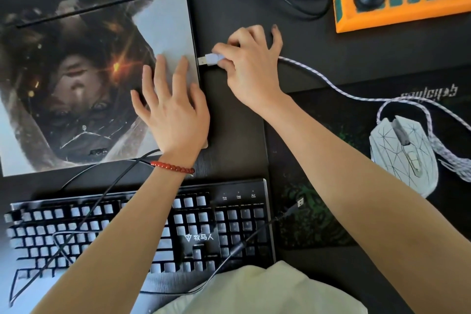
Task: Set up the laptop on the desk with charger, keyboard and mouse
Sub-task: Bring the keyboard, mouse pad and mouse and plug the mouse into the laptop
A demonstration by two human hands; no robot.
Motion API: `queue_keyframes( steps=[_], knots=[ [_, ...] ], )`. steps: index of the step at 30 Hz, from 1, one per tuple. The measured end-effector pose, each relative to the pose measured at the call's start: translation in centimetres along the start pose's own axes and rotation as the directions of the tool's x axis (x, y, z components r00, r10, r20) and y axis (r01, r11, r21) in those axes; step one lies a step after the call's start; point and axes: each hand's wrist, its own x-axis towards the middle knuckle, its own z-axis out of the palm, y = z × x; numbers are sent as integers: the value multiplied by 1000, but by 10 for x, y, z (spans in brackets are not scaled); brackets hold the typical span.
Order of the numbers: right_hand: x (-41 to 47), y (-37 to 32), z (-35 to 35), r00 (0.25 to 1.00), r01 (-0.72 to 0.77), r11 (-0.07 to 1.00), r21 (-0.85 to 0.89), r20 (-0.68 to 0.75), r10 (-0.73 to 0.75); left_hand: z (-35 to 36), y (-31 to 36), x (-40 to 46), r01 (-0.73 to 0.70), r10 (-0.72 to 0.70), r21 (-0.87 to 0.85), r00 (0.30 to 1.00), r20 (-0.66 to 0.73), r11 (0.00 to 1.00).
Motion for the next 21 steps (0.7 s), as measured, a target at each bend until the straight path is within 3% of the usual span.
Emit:
queue_keyframes(
  steps=[21],
  knots=[
    [5,1,-3,996,63,998,-21,67,-61,0,0,2,-9,9,5,1000,1,1000]
  ],
)
